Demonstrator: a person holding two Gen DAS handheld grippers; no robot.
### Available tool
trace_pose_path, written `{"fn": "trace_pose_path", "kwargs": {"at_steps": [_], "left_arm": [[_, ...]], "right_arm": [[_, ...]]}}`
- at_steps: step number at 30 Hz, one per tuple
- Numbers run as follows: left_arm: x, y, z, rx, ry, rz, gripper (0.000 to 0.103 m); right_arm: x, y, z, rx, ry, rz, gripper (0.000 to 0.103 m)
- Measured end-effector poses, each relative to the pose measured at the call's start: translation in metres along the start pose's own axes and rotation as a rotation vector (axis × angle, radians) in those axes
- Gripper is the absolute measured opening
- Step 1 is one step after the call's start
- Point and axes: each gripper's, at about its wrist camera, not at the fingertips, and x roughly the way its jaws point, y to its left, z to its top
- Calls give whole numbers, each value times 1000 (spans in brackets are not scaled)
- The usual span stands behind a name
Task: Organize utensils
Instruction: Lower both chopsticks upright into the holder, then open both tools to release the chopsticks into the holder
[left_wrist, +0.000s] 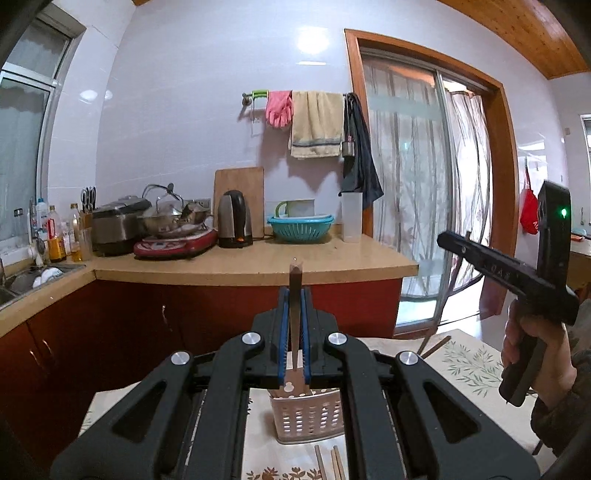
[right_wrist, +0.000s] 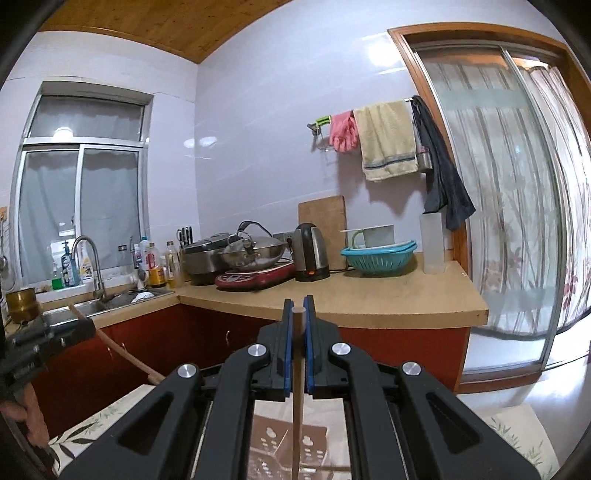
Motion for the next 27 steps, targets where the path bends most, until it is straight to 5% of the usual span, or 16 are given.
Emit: {"fn": "trace_pose_path", "kwargs": {"at_steps": [9,18,22,27], "left_arm": [[22,8,-13,11,80,-17,7],[52,18,-44,-40,192,-43,7],[56,21,-55,-57,217,-38,21],[42,20,-54,-59,195,-19,51]], "right_arm": [[35,5,-7,-24,-41,-20,6],[60,4,-45,-23,62,-39,7],[54,5,-51,-19,80,-50,51],[38,15,-47,-53,74,-58,62]]}}
